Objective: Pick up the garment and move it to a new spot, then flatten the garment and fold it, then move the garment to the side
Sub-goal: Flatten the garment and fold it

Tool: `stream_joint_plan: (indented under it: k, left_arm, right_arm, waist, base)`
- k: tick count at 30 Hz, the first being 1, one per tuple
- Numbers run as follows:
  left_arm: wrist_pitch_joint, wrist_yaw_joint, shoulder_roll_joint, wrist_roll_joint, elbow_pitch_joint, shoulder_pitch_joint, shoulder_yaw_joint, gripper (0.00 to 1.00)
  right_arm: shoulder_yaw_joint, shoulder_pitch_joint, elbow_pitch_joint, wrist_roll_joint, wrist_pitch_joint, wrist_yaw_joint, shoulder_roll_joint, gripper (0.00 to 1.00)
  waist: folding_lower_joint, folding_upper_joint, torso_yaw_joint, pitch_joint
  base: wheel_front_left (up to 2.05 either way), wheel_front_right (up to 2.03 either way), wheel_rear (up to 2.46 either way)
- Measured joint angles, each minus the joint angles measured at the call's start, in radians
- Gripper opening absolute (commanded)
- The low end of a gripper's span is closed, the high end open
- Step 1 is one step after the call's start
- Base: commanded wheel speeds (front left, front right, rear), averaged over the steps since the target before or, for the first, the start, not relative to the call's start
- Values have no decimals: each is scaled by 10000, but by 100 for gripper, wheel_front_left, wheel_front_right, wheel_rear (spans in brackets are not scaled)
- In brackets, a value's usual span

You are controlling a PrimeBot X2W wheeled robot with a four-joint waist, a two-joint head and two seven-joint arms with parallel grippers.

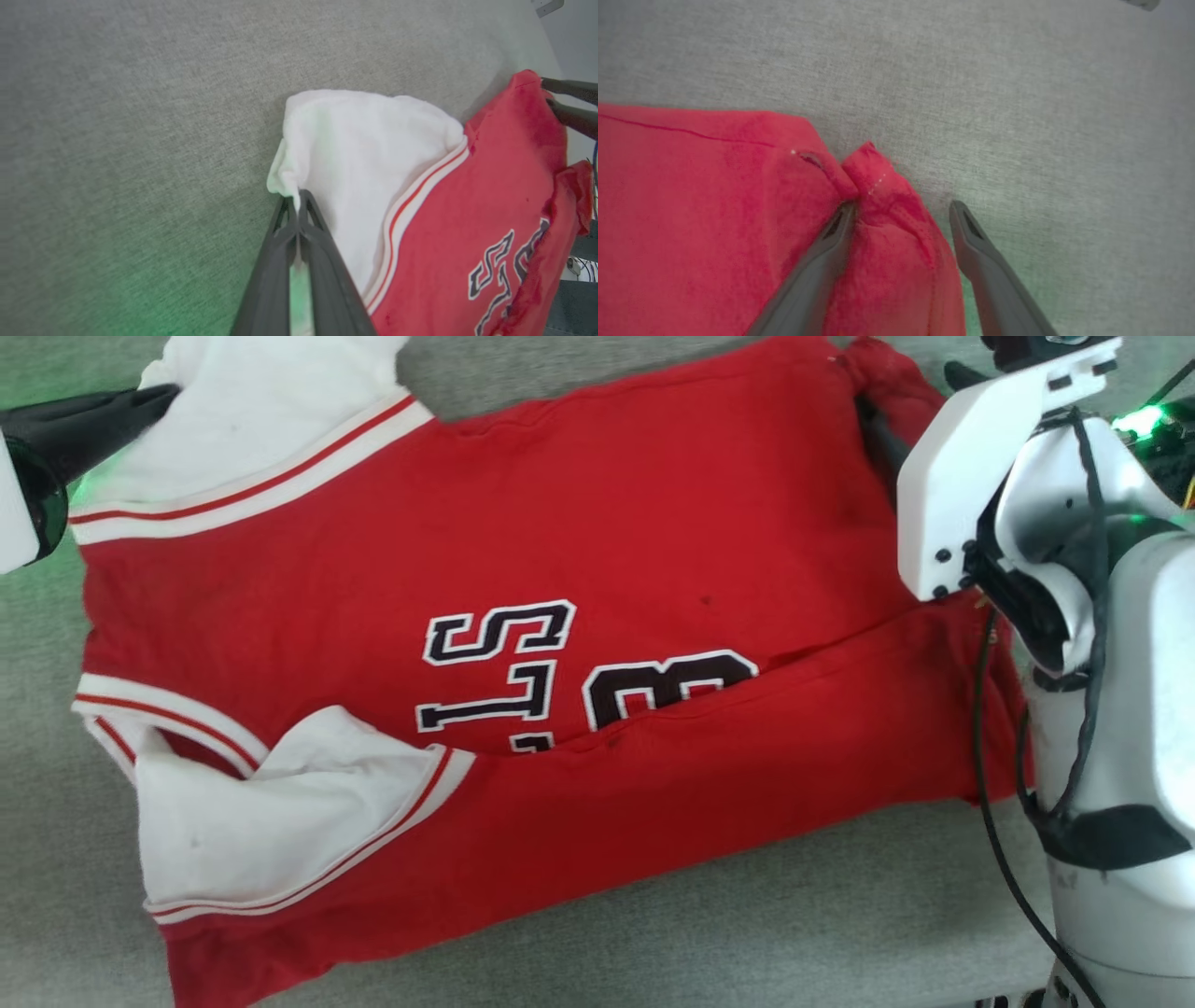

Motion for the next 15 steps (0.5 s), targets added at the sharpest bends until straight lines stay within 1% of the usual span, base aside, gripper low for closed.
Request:
stream_joint_plan:
  k: [3, 4, 5, 6, 7, 11, 15]
  left_arm:
    - [-105, 0, -17, 12, -63, -52, -203, 0]
    - [-163, 0, -27, 12, -65, -63, -245, 0]
    - [-176, 0, -42, 10, -61, -84, -297, 0]
    - [-228, 0, -69, 8, -63, -108, -334, 0]
    - [-322, 0, -102, 2, -63, -141, -351, 0]
    - [-886, 0, -265, -81, -123, -198, -349, 0]
    - [-1576, 0, -454, -487, -491, -148, -190, 0]
  right_arm:
    - [33, -151, 165, 410, 631, -8, -8, 100]
    - [0, -154, 184, 489, 729, -8, 0, 94]
    - [52, -154, 205, 554, 844, -8, -4, 40]
    - [98, -154, 201, 602, 907, -8, -13, 18]
    - [96, -151, 188, 642, 901, -8, -12, 0]
    - [-2, -106, 151, 681, 481, -2, -10, 0]
    - [-290, 11, 27, 750, -44, -4, -54, 0]
  waist:
    - [0, 0, 157, 81]
    - [0, 0, 174, 87]
    - [0, 0, 187, 85]
    - [0, 0, 195, 75]
    - [0, 0, 206, 59]
    - [0, 0, 280, -107]
    - [0, 0, 383, -487]
  base:
    - [0, 0, 0]
    - [0, 0, 0]
    - [0, 0, 0]
    - [0, 0, 0]
    - [0, 0, 0]
    - [0, 0, 0]
    - [0, 0, 0]
